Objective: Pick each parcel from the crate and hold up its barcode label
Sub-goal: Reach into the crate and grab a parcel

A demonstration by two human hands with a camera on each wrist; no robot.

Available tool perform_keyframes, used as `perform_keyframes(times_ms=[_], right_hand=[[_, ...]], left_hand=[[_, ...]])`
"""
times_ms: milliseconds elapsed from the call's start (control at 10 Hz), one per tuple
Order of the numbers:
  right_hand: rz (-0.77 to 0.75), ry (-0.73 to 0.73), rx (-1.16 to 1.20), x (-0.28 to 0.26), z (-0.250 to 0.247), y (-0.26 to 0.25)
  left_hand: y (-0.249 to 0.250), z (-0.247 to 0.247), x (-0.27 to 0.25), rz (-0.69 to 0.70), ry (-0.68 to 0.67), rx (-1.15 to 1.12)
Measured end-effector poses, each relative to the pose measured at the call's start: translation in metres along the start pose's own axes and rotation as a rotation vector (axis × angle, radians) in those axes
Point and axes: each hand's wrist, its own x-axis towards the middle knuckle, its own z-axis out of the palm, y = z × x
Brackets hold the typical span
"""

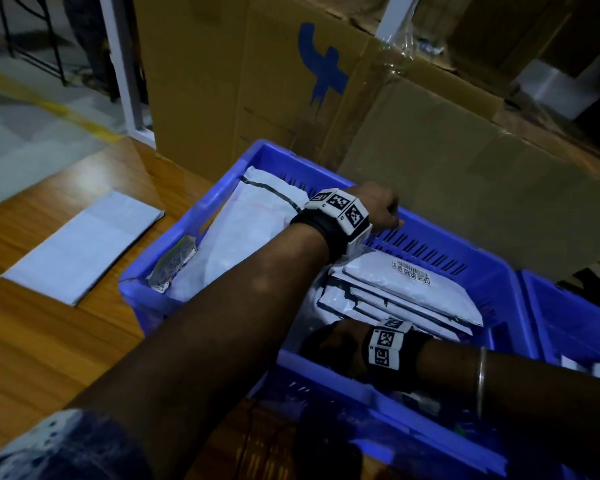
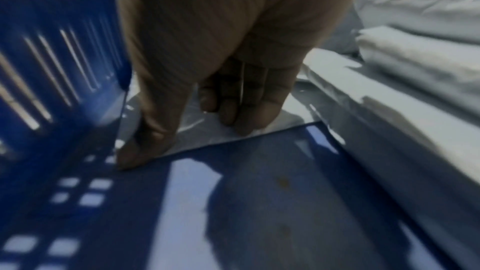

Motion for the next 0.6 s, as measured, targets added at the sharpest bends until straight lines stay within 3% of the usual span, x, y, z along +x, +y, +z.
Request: perform_keyframes(times_ms=[100,200,300,400,600], right_hand=[[-0.128,0.061,0.111,-0.006,-0.004,0.001],[-0.153,0.097,0.124,-0.018,-0.014,-0.002],[-0.210,0.119,-0.003,-0.026,-0.028,-0.002],[-0.222,0.128,-0.139,-0.039,-0.043,0.000],[-0.155,0.235,-0.040,-0.070,-0.058,0.014]], left_hand=[[0.000,0.000,-0.001,0.003,-0.008,0.013],[0.001,-0.001,-0.001,-0.006,-0.015,0.022],[0.003,-0.002,-0.003,-0.015,-0.021,0.032],[0.004,-0.003,-0.004,-0.023,-0.025,0.038],[0.007,-0.001,-0.007,-0.020,-0.056,0.062]])
